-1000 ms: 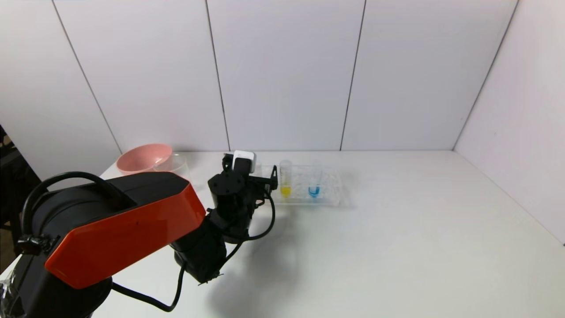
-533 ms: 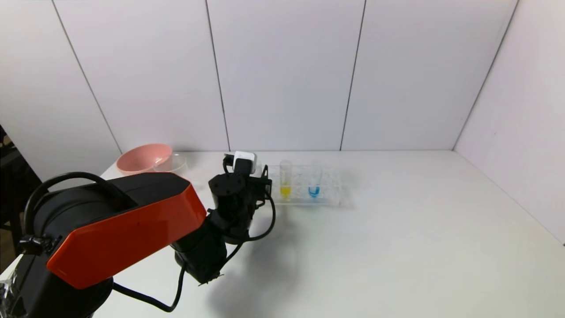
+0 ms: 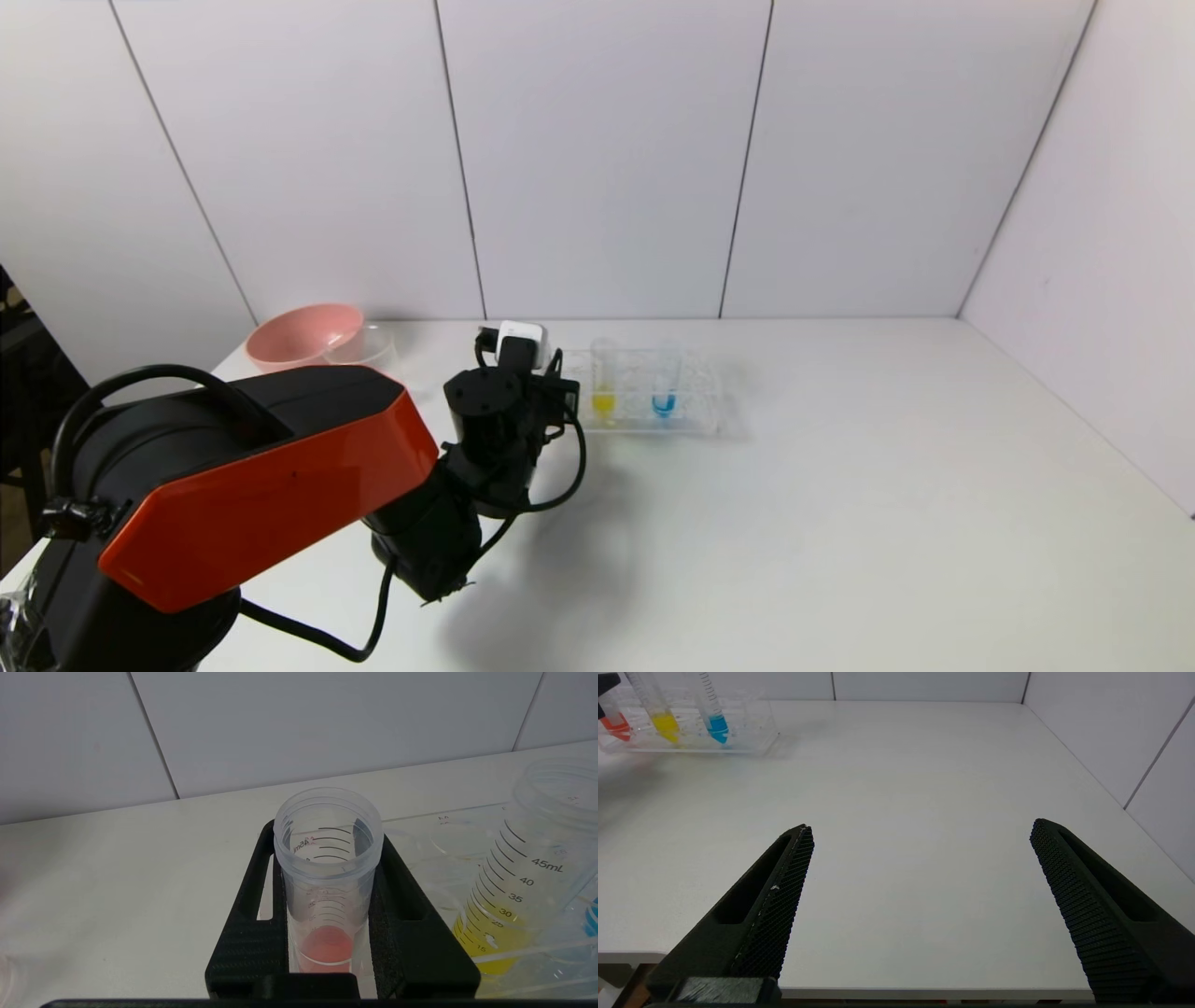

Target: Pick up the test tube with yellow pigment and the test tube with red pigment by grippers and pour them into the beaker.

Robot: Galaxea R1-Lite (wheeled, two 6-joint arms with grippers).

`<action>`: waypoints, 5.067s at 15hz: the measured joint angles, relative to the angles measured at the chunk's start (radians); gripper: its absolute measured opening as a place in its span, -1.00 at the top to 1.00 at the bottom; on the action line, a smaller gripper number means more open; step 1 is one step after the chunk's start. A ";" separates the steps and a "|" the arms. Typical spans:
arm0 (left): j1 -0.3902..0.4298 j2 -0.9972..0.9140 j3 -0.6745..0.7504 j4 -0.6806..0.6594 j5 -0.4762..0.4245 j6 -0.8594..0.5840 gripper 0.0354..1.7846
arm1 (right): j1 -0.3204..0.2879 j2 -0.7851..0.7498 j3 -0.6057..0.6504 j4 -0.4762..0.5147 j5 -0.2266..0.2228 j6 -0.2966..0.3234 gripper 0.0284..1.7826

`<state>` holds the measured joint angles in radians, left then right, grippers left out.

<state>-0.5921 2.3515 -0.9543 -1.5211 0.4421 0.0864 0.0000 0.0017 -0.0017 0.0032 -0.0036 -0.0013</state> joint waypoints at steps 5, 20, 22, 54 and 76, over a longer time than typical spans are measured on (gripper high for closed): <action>0.000 -0.001 0.000 0.000 0.002 0.000 0.49 | 0.000 0.000 0.000 0.000 0.000 0.000 -0.91; -0.002 -0.099 -0.021 -0.001 -0.009 0.065 0.48 | 0.000 0.000 0.000 0.000 0.000 0.000 -0.91; -0.007 -0.122 -0.021 -0.001 -0.008 0.066 0.48 | 0.000 0.000 0.000 0.000 0.000 0.000 -0.91; 0.359 -0.638 0.155 0.443 -0.101 0.105 0.48 | 0.000 0.000 0.000 0.000 0.000 0.000 -0.91; 0.651 -0.486 0.044 0.459 -0.246 0.093 0.48 | 0.000 0.000 0.000 0.000 0.000 0.000 -0.91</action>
<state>0.0591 1.8655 -0.9102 -1.0626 0.1957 0.1789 0.0000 0.0017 -0.0017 0.0028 -0.0036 -0.0013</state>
